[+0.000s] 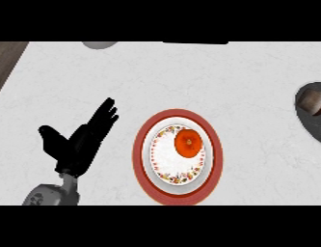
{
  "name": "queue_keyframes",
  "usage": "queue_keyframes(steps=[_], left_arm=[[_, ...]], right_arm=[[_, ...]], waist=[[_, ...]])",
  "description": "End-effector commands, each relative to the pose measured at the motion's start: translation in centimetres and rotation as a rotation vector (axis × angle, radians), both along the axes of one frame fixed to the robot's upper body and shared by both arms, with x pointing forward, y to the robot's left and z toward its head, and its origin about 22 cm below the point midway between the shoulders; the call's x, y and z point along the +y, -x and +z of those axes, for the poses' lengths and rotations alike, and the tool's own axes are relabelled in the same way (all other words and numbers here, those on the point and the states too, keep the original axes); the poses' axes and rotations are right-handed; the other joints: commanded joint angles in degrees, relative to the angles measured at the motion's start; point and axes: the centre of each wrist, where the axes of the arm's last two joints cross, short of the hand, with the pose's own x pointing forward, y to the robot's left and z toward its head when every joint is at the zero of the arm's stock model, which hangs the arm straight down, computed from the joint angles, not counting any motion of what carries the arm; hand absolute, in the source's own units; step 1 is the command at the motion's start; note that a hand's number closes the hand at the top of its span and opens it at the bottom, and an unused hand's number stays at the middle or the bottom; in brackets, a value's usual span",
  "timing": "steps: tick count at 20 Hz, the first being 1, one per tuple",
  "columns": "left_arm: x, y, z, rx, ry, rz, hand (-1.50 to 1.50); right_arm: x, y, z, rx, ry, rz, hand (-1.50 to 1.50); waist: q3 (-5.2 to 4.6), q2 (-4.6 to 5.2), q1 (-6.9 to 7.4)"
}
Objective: Pick the cupcake from the plate and place it in the pan
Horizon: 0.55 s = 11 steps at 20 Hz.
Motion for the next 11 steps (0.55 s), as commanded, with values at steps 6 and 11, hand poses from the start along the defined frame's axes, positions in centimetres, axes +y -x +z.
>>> queue_keyframes(steps=[6, 11], left_arm=[[0.3, 0.3, -0.8, 0.007, -0.008, 0.011, 0.00], [0.5, 0.7, -1.1, 0.036, 0.005, 0.015, 0.00]], right_arm=[[-1.8, 2.5, 0.5, -0.036, -0.088, 0.163, -1.50], [-2.5, 3.9, 0.5, -0.028, -0.081, 0.182, -1.50]], waist=[[0.09, -0.17, -0.83], [0.06, -0.48, -1.49]])
